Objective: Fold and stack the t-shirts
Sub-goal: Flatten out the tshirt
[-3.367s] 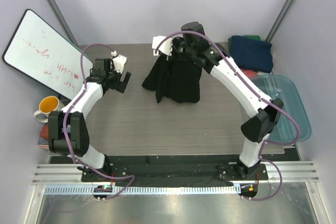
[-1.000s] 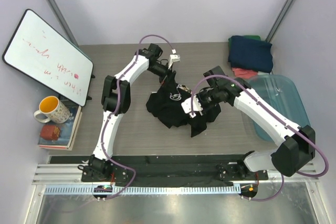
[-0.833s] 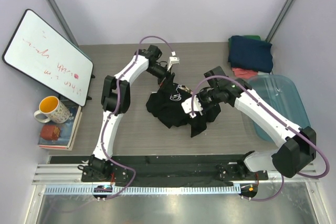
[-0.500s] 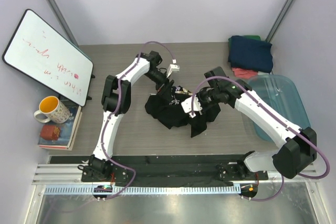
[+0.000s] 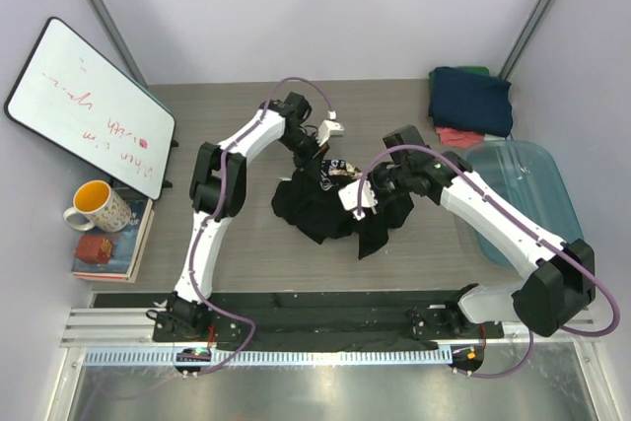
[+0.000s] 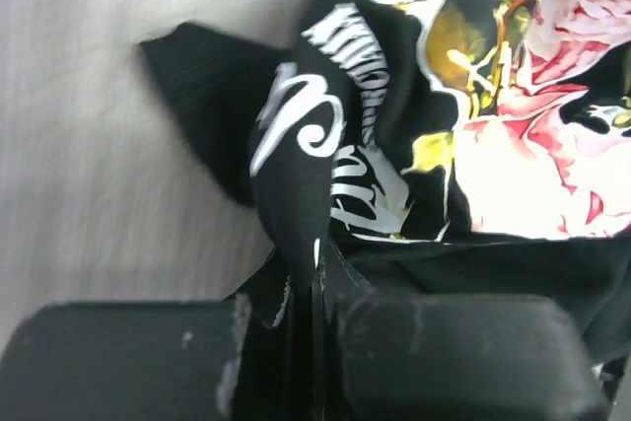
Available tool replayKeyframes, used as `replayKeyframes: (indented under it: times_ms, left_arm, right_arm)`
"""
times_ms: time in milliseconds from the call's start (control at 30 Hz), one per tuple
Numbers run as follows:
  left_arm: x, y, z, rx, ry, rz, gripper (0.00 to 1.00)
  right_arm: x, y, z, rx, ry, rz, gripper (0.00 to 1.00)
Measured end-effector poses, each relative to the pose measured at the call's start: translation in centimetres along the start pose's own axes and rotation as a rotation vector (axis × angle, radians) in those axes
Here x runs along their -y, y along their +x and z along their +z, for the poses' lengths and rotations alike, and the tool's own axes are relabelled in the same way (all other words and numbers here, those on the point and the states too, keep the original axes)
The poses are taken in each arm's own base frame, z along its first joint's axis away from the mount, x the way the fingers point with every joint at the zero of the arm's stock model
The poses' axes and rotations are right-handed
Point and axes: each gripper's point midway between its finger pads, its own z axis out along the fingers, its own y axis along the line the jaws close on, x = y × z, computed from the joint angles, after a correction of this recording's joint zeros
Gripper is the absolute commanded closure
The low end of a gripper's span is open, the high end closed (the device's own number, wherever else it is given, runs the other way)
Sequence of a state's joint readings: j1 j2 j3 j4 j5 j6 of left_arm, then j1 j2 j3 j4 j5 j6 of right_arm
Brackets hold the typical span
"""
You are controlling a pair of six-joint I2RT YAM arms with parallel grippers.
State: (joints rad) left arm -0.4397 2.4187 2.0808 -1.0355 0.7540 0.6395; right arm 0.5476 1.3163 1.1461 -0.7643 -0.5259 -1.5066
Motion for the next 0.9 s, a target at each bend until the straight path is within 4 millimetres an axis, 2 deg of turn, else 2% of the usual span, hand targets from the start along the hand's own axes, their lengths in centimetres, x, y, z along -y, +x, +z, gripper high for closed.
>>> replayKeyframes:
  times_ms: [67, 133, 233, 333, 400, 500, 633, 667, 700, 767, 800, 867, 900]
  left_arm:
    - [-0.7, -0.4, -1.3, -0.004, -0.062, -0.009, 1.0]
    - [-1.3, -1.1, -3.7, 0.012, -0.139, 0.004, 1.0]
    - [-1.7, -2.9, -9.4, 0.065, -0.274, 0.03, 1.0]
    - [-0.7, -5.0, -16.0, 0.13, -0.395, 0.082, 1.0]
    - [0.2, -6.2, -18.7, 0.154, -0.441, 0.125, 1.0]
    - [1.7, -7.0, -21.3, 0.153, -0.493, 0.196, 1.0]
    - [2.7, -5.4, -22.0, 0.078, -0.494, 0.229, 1.0]
    - [2.8, -4.8, -22.0, 0.054, -0.489, 0.229, 1.0]
    - [2.7, -4.3, -21.8, 0.033, -0.486, 0.227, 1.0]
    - [2.8, -3.0, -21.5, -0.008, -0.47, 0.216, 1.0]
    - [2.7, -2.5, -21.4, -0.029, -0.471, 0.216, 1.0]
    - [2.4, -1.5, -21.7, -0.064, -0.485, 0.203, 1.0]
    - [2.2, -1.1, -21.9, -0.076, -0.495, 0.196, 1.0]
  right_arm:
    - [0.0, 0.4, 0.2, -0.011, 0.005, 0.005, 0.99]
    - [0.1, 0.7, 0.3, -0.021, 0.016, 0.008, 0.99]
    - [0.5, 1.2, 0.4, -0.033, 0.042, 0.003, 0.99]
    - [1.6, 1.5, 0.7, -0.035, 0.085, -0.017, 0.99]
    - [2.4, 1.6, 0.9, -0.035, 0.11, -0.032, 0.99]
    - [3.4, 2.2, 1.3, -0.049, 0.145, -0.045, 0.99]
    - [4.2, 4.1, 2.0, -0.086, 0.175, -0.039, 0.98]
    - [4.4, 4.6, 2.1, -0.095, 0.183, -0.036, 0.93]
    - [4.6, 4.9, 2.2, -0.1, 0.191, -0.034, 0.7]
    - [5.1, 5.5, 2.1, -0.107, 0.214, -0.017, 0.45]
    - [5.2, 5.8, 2.1, -0.11, 0.224, 0.009, 0.26]
    - [5.1, 6.4, 1.7, -0.117, 0.235, 0.093, 0.13]
    - [5.1, 6.7, 1.5, -0.112, 0.246, 0.159, 0.1]
